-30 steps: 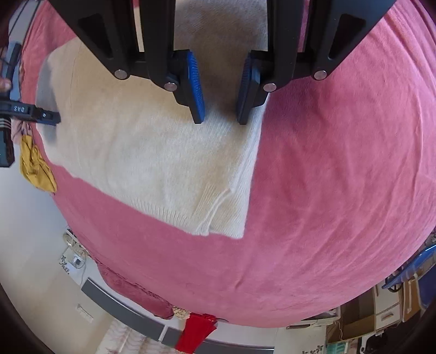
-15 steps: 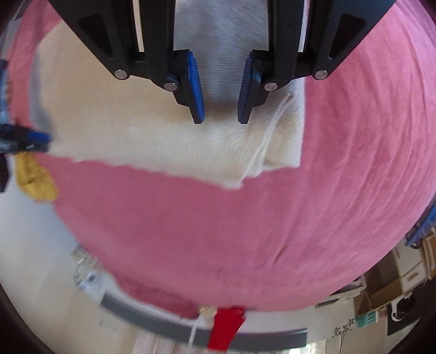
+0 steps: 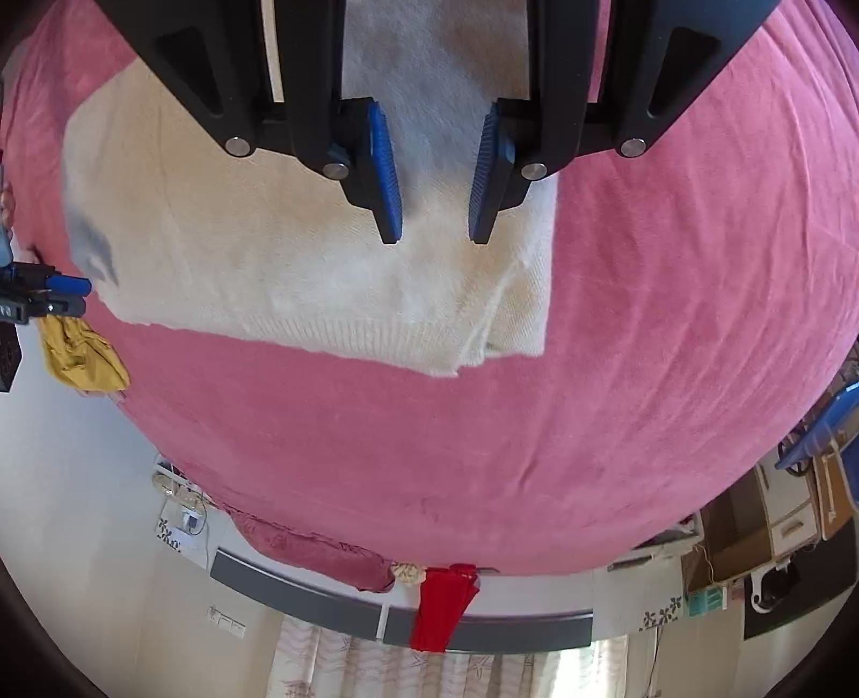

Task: Fold clothes

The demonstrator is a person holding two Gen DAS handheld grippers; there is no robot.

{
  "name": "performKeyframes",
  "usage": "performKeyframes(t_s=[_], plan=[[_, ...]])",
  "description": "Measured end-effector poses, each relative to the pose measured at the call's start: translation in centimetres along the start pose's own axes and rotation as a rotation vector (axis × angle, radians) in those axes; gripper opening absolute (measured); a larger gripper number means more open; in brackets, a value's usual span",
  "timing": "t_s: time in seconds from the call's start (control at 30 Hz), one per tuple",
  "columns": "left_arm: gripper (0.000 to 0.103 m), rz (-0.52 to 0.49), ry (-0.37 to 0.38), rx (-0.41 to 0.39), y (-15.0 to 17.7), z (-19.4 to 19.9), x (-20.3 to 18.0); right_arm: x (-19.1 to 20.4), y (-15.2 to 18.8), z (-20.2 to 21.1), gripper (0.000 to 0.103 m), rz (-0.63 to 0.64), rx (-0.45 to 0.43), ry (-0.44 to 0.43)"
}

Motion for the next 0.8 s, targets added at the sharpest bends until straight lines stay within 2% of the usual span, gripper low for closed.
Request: performKeyframes(t_s=[0.13, 0.27, 0.37, 0.43, 0.5, 0.53, 0.63, 0.7, 0.8], plan=[[0.026, 0.027, -0.049, 0.084, 3.7, -0.7, 1.9, -0.3, 4.4, 1.0, 0.062, 0.023, 0.06, 0.036], [0.026, 0.068, -0.034, 0.074, 4.4, 0.0, 2.6, -5.2, 8.0, 0.8, 0.062, -0.019, 0.137, 0.15], [0.026, 0.119, -0.017, 0.042, 3.9, 1.6, 2.8, -5.3, 7.4, 2.7, 0.062, -0.074, 0.085, 0.104], [0.026, 0.152, -0.004, 0.01, 3.8, 2.9, 3.0, -4.1, 7.3, 4.2, 0.062, -0.066, 0.053, 0.073], [0.026, 0.158, -0.007, 0.017, 4.6, 3.4, 3.2, -2.6, 7.8, 5.2, 0.062, -0.035, 0.045, 0.041], [0.026, 0.145, -0.027, 0.045, 5.5, 3.2, 3.5, -2.1, 8.5, 5.3, 0.062, -0.008, 0.059, 0.042], [0.026, 0.098, -0.094, 0.164, 8.8, 1.9, 4.5, -3.3, 10.8, 4.9, 0.062, 0.06, 0.112, 0.129], [0.026, 0.097, -0.087, 0.146, 9.5, 2.2, 4.9, -4.1, 12.2, 4.7, 0.062, 0.106, 0.148, 0.187], [0.026, 0.165, -0.054, 0.12, 9.7, 3.7, 5.5, -5.2, 14.2, 4.7, 0.062, 0.168, 0.197, 0.268]])
Point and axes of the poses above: each gripper's, at about its wrist camera, not at the fingertips, and z roughly against the way its jaws point, x to its left, y to its underside, the point moved 10 cm from there along -z, roughly the way its jaws point, and after that the axes turned 7 degrees about -x, right-handed, at the moved point
